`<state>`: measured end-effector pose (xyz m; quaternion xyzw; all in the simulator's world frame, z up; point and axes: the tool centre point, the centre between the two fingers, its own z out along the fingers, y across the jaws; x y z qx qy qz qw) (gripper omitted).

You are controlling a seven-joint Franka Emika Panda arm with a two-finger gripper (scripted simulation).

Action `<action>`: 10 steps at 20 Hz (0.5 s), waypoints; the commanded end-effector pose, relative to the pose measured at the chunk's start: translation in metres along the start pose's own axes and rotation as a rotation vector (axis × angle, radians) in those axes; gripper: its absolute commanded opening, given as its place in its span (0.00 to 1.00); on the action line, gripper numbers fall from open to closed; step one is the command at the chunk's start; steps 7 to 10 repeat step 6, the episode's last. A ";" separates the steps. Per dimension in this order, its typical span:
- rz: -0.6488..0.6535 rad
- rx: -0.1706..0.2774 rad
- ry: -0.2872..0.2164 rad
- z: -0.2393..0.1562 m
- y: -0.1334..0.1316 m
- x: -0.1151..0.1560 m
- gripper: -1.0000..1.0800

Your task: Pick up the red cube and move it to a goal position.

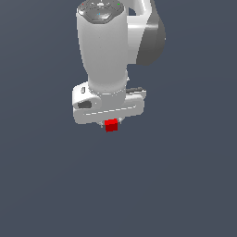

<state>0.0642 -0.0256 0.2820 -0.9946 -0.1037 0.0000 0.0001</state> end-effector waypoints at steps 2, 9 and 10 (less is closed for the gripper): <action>0.000 0.000 0.000 -0.006 0.002 0.004 0.00; 0.000 0.000 0.000 -0.008 0.003 0.005 0.00; 0.000 0.000 0.000 -0.008 0.003 0.005 0.00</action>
